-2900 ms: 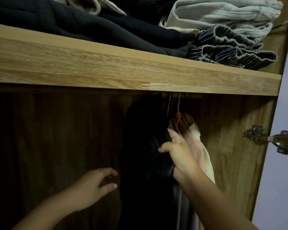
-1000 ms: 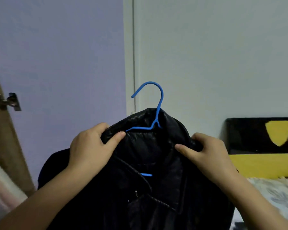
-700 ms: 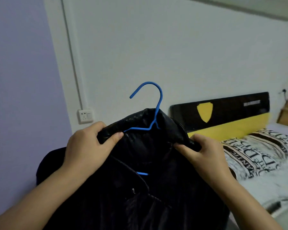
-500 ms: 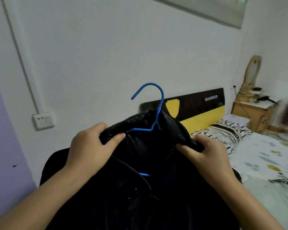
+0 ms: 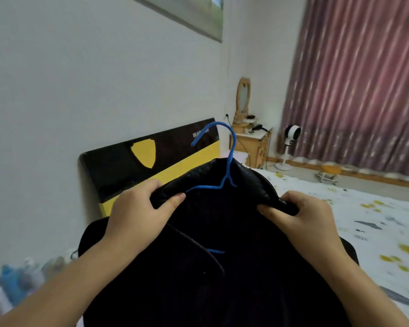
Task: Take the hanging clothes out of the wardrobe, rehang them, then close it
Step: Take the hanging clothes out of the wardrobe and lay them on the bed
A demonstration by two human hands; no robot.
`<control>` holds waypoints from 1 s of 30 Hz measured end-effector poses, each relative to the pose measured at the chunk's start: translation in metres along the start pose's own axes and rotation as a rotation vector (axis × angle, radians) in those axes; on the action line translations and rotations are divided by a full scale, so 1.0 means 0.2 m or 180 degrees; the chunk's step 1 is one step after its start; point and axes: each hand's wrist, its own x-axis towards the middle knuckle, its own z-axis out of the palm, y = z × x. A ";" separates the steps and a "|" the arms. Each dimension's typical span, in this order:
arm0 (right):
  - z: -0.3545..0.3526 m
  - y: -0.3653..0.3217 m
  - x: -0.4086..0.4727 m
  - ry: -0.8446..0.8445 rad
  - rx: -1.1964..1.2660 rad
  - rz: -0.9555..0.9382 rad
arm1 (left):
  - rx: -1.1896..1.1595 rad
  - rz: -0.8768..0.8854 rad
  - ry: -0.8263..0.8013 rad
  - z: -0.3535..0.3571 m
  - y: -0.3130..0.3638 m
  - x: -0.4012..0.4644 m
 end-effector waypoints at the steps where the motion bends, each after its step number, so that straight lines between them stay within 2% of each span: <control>1: -0.03 0.06 0.01 0.0055 -0.0046 0.0047 | -0.0040 0.0028 -0.0062 0.07 0.02 0.02; 14: -0.26 0.65 0.18 0.0545 -0.0460 0.0882 | -0.0551 0.0392 -0.0975 0.90 0.25 0.38; 23: -0.18 0.93 0.46 0.0979 -0.0742 0.1287 | -0.0917 0.0793 -0.1637 1.43 0.22 0.81; 30: -0.05 1.19 0.67 0.1113 -0.0753 0.1641 | -0.1086 0.1078 -0.2523 1.79 0.11 1.07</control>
